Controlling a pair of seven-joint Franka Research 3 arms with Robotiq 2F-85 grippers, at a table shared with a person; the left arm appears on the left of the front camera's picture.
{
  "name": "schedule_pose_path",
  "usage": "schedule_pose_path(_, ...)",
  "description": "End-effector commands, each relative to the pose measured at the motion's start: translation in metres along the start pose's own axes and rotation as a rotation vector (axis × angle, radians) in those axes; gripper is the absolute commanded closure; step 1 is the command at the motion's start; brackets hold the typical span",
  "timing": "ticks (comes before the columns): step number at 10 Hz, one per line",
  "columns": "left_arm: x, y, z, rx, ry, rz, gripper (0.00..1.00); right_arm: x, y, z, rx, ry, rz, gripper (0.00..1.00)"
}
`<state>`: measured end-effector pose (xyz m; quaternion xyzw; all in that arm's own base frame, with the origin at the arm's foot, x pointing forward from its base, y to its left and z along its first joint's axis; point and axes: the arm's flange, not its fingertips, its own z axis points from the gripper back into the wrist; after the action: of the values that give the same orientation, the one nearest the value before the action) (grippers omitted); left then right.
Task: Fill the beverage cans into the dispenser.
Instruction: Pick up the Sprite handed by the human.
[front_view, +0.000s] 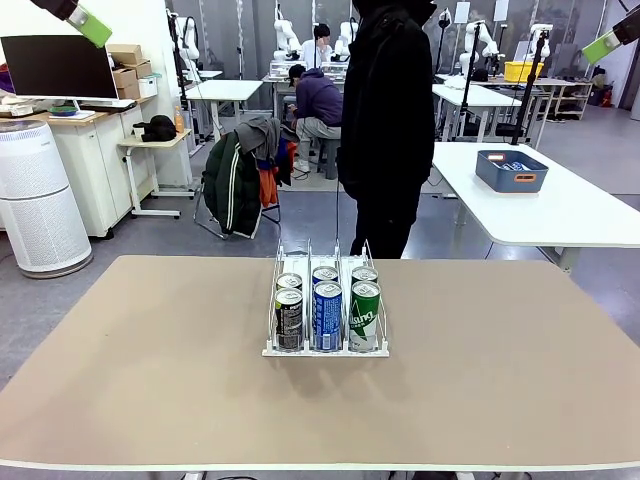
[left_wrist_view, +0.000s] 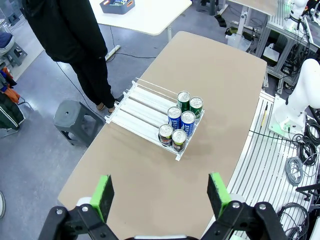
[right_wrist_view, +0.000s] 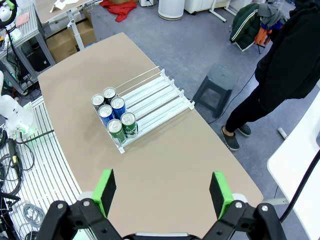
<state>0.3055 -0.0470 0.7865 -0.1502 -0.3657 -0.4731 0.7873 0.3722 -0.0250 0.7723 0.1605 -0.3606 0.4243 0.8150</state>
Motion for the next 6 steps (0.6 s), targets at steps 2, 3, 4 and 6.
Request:
schedule_pose_path(2,-0.0007,0.0004,-0.0008,0.007,0.004,0.0,0.0,-0.0006,0.0016,-0.001,0.001,0.001,-0.002,0.0)
schedule_pose_path(3,-0.0007,0.0004,-0.0008,0.007,0.004,0.0,0.0,-0.0006,0.0016,-0.001,0.001,0.001,-0.002,0.0)
schedule_pose_path(4,-0.0007,0.0004,-0.0008,0.007,0.004,0.0,0.0,-0.0006,0.0016,-0.001,0.001,0.001,-0.002,0.0)
schedule_pose_path(6,-0.0007,0.0004,-0.0008,0.007,0.004,0.0,0.0,-0.0006,0.0016,-0.001,0.001,0.001,-0.002,0.0)
